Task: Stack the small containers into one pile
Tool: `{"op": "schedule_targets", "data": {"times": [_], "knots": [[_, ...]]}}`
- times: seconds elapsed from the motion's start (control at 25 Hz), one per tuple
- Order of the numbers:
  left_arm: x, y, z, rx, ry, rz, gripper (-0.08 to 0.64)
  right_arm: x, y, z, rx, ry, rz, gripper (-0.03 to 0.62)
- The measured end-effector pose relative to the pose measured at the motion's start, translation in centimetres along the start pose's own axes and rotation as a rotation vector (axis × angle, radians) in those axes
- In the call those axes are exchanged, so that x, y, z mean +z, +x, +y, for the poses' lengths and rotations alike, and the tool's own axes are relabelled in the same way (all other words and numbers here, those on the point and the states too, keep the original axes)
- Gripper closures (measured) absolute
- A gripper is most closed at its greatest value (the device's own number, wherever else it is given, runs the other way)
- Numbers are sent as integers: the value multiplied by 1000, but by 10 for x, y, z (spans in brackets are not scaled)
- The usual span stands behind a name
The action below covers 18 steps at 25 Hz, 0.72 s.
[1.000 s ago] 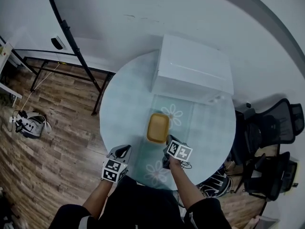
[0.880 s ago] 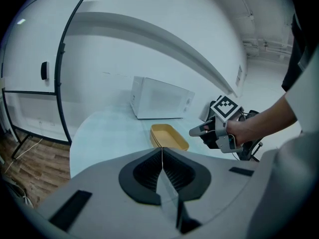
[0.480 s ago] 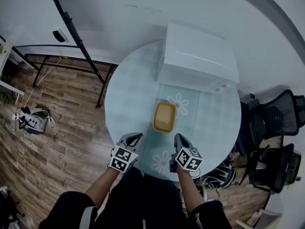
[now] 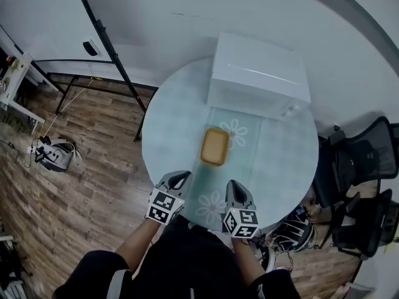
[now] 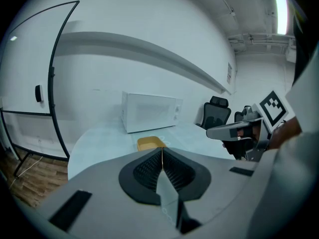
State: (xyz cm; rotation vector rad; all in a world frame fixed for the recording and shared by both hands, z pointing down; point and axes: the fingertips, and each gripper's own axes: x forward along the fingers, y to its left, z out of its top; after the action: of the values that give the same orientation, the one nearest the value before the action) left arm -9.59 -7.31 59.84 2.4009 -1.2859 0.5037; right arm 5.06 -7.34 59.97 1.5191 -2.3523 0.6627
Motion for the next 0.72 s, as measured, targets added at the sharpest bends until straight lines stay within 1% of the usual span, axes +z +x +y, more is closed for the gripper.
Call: {"op": "schedule_targets", "data": {"times": [0.12,0.32,0.72], "knots": [[6,-12,-19,16,13,-33,546,2,-19,2,17,-37,-25,568],[12,-26,-55,30,31,-66,545,-6,-49,-3,32,-42,-32,569],[1,-49,-99,53,42,-82,546,-24,-89,-7,57,-40,-45,568]]}}
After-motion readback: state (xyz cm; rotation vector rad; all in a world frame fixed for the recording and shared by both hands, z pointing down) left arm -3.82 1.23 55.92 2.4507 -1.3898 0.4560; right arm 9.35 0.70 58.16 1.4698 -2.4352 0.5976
